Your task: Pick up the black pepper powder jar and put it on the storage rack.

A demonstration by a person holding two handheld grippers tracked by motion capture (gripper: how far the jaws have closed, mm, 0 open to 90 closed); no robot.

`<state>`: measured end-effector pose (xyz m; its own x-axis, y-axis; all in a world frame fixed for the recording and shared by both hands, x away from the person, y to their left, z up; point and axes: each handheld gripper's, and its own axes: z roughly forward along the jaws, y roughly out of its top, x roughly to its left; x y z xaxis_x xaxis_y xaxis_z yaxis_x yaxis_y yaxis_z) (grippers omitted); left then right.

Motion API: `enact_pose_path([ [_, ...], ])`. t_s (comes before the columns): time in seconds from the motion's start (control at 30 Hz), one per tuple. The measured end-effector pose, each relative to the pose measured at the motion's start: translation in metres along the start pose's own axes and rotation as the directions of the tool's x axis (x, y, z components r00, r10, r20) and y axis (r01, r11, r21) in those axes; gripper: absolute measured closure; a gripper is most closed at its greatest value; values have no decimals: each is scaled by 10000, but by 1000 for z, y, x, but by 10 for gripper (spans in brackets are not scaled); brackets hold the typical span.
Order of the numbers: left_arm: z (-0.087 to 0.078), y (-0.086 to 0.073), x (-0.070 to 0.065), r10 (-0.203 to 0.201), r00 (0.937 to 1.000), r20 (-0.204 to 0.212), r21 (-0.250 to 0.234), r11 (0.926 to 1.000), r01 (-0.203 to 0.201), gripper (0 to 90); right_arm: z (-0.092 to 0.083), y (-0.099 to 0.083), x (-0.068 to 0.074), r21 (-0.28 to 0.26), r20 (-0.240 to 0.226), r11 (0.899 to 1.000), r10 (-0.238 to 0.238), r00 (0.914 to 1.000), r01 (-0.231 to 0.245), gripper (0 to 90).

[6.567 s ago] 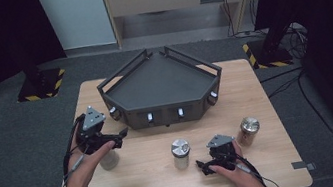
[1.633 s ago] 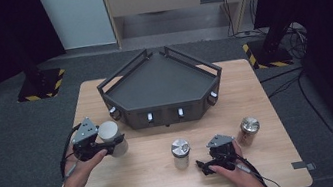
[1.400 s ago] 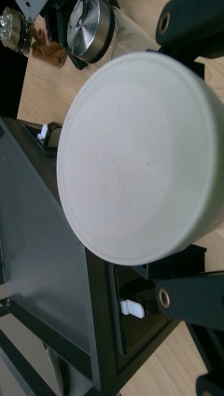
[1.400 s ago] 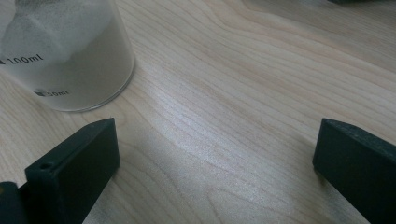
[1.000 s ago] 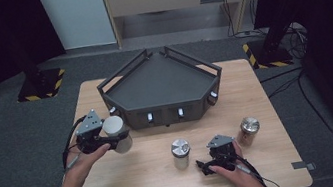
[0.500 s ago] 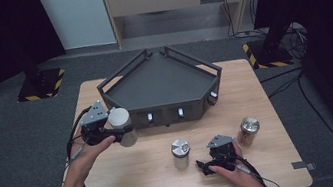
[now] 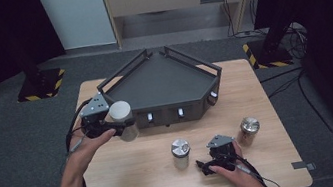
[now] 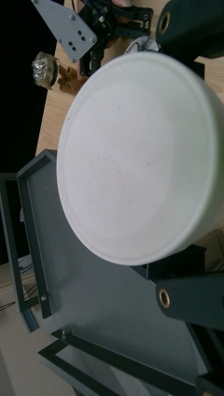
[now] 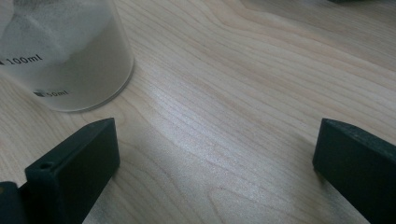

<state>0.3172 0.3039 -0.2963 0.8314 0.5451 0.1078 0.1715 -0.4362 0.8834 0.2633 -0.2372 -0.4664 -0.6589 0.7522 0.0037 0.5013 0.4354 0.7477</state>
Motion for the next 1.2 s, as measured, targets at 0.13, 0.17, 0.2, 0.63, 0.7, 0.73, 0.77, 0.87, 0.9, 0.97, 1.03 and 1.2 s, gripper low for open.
enact_pose_path([
  [0.13, -1, 7, 4, 12, 10000, 29, -93, 10000, -12, 327, 0, 0, 0, 0, 2, 10000, 0, 10000, 0, 5],
  [0.17, -1, 8, 5, 10, 10000, 32, -129, 9999, -10, 328, 0, 0, 0, 0, 0, 10000, -2, 10000, 2, 5],
  [0.2, -1, 10, 5, 3, 10000, 4, -149, 9999, -3, 327, 0, 0, 0, -1, 0, 10000, -3, 10000, 3, 5],
  [0.63, 2, 30, 16, 59, 9999, 83, 70, 10000, -59, 327, 0, 0, 0, -1, 0, 10000, -2, 10000, 2, 5],
  [0.7, 3, 31, 18, 40, 10000, 72, 78, 10000, -40, 327, 0, 0, 0, -2, 3, 10000, -3, 10000, 3, 5],
  [0.73, 3, 33, 18, 81, 10000, 42, 126, 9999, -81, 327, 0, 0, 0, -1, 0, 10000, -3, 10000, 3, 6],
  [0.77, 4, 34, 18, 115, 9999, -10, 150, 9998, -115, 327, 0, 0, 0, -1, 0, 10000, -4, 10000, 4, 6],
  [0.87, 6, 36, 23, 95, 10000, 11, 167, 9998, -95, 327, 0, 0, 0, -1, 1, 10000, -3, 10000, 3, 5],
  [0.9, 7, 37, 23, 135, 9999, 5, 190, 9997, -135, 327, 0, 0, 0, -1, 1, 10000, -3, 10000, 3, 5],
  [0.97, 9, 40, 25, 121, 9999, 18, 170, 9998, -121, 327, 0, 0, 0, -1, 2, 10000, -3, 10000, 3, 5],
  [1.03, 10, 42, 28, 94, 9999, 105, 90, 9999, -95, 327, 0, 0, 0, -2, 6, 10000, -2, 10000, 2, 5],
  [1.2, 13, 52, 30, 232, 9997, 73, 11, 9997, -232, 327, 0, 0, 0, -5, 14, 10000, 7, 10000, -7, 6],
])
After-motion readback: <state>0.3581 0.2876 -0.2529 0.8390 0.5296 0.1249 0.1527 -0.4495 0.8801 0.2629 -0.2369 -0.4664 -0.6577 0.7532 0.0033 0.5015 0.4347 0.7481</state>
